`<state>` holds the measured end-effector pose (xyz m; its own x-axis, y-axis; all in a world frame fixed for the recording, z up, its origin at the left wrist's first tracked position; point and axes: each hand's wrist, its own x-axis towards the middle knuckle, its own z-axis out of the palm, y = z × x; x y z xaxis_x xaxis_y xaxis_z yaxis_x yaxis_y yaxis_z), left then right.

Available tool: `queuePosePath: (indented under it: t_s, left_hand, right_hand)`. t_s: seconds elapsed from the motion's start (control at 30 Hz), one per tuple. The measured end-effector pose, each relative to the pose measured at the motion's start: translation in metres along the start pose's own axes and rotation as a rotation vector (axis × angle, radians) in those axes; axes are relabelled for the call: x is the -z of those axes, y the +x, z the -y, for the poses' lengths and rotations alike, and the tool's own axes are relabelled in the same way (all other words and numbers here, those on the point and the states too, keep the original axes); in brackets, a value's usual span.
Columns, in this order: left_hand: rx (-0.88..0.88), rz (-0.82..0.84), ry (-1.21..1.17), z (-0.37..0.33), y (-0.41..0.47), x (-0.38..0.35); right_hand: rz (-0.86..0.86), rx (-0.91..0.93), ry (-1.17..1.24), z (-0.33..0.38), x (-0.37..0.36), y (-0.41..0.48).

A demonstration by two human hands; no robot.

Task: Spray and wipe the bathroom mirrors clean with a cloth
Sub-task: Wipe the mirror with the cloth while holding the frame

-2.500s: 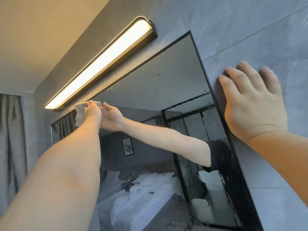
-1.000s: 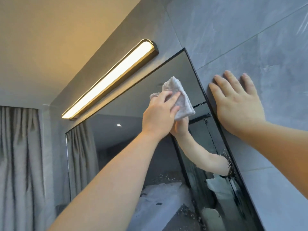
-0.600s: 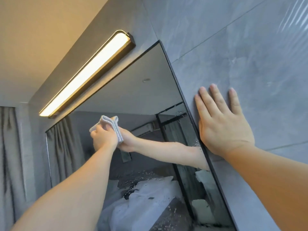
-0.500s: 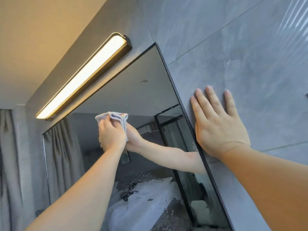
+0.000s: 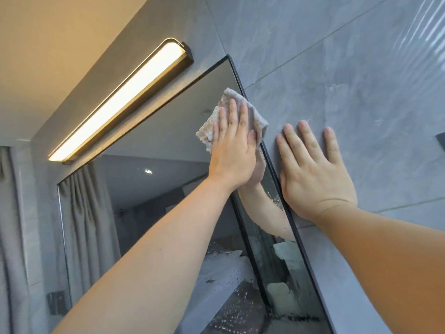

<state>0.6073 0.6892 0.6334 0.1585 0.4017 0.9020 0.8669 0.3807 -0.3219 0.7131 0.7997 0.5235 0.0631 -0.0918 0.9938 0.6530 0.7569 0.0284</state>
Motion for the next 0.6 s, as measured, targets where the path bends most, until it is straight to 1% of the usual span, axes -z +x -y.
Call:
queuePosePath:
  t_s: [0.1,0.23,0.37,0.47,0.53,0.6]
  left_hand:
    - [-0.119,0.047,0.057,-0.004,-0.031,-0.006]
    - [-0.198,0.087,0.143,-0.017,-0.085,-0.014]
    - [-0.206,0.120,0.111,-0.030,-0.122,-0.023]
    - [-0.188,0.119,0.106,-0.027,-0.122,-0.022]
    - [-0.115,0.116,0.031,-0.016,-0.116,-0.022]
    - [0.126,0.061,-0.036,0.004,-0.106,-0.029]
  right_hand:
    - [0.038,-0.020,-0.008,0.000,0.002,0.000]
    - [0.147,0.006,-0.041,0.003,0.011,0.003]
    - [0.218,0.000,-0.072,0.003,0.021,-0.004]
    - [0.205,0.025,-0.052,0.015,0.026,-0.043]
    - [0.201,0.041,-0.015,0.019,0.028,-0.065]
    - [0.203,0.068,-0.001,0.011,0.026,-0.075]
